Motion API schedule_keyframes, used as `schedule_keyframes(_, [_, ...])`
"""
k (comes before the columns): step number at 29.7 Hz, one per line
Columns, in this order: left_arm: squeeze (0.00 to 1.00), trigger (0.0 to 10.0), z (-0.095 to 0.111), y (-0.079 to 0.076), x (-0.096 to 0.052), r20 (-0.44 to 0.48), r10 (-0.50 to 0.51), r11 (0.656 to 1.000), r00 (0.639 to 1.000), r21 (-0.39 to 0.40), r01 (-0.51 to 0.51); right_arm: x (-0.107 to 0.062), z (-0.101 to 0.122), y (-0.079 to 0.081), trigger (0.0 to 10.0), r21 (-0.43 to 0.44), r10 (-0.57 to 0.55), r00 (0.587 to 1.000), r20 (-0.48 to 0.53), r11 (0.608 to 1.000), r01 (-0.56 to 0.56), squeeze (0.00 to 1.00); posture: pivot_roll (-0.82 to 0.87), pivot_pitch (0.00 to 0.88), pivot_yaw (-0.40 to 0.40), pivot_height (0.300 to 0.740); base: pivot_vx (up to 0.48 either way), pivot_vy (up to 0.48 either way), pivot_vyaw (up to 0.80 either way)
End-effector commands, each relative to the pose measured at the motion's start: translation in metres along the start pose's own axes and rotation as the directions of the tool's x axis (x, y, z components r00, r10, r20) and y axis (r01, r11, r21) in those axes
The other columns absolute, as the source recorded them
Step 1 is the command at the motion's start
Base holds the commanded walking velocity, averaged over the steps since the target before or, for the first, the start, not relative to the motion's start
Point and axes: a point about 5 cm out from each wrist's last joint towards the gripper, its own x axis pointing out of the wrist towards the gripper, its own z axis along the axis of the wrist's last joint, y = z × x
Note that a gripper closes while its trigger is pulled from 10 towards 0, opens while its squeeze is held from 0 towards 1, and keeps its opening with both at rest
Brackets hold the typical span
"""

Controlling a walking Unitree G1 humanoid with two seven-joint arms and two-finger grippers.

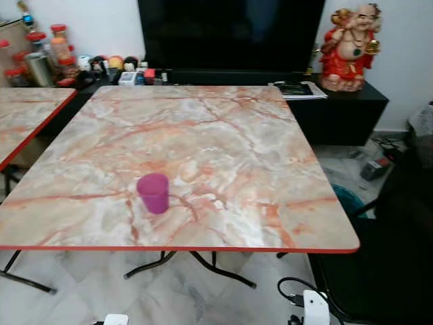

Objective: Setting the table

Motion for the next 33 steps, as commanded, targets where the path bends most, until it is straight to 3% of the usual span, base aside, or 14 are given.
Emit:
schedule_keyframes(1, [0.00,10.0,0.000,0.001,0.000,-0.004,0.003,1.000,1.000,-0.005,-0.003,0.000,0.004,-0.002,10.0,-0.009,0.003,1.000,0.006,1.000,-0.003,0.00,0.01,0.000,-0.045,0.740,0.000,0.000,0.00])
schedule_keyframes(5, [0.00,10.0,0.000,0.001,0.000,-0.002,0.003,1.000,1.000,0.000,-0.003,0.000,0.004,-0.006,10.0,-0.016,0.003,1.000,0.004,1.000,-0.003,0.00,0.00,0.000,-0.047,0.740,0.000,0.000,0.00])
schedule_keyframes(20, [0.00,10.0,0.001,0.000,0.000,0.000,-0.003,1.000,1.000,0.006,0.003,-0.003,-0.005,-0.033,10.0,-0.056,-0.023,1.000,-0.016,0.998,0.022,0.00,0.00,0.000,-0.046,0.740,0.000,-0.307,0.00])
schedule_keyframes(28, [0.00,10.0,0.000,0.001,0.000,-0.002,0.000,1.000,1.000,0.005,0.000,-0.003,-0.007,-0.033,10.0,-0.052,-0.015,1.000,-0.019,0.999,0.014,0.00,0.00,0.000,-0.043,0.740,0.000,-0.110,0.00])
schedule_keyframes(33, [0.00,10.0,0.001,0.001,0.000,0.000,0.000,1.000,1.000,0.001,0.000,-0.002,-0.010,-0.020,10.0,-0.058,-0.005,1.000,-0.029,0.998,0.004,0.00,0.00,0.000,-0.045,0.740,0.000,0.000,0.00])
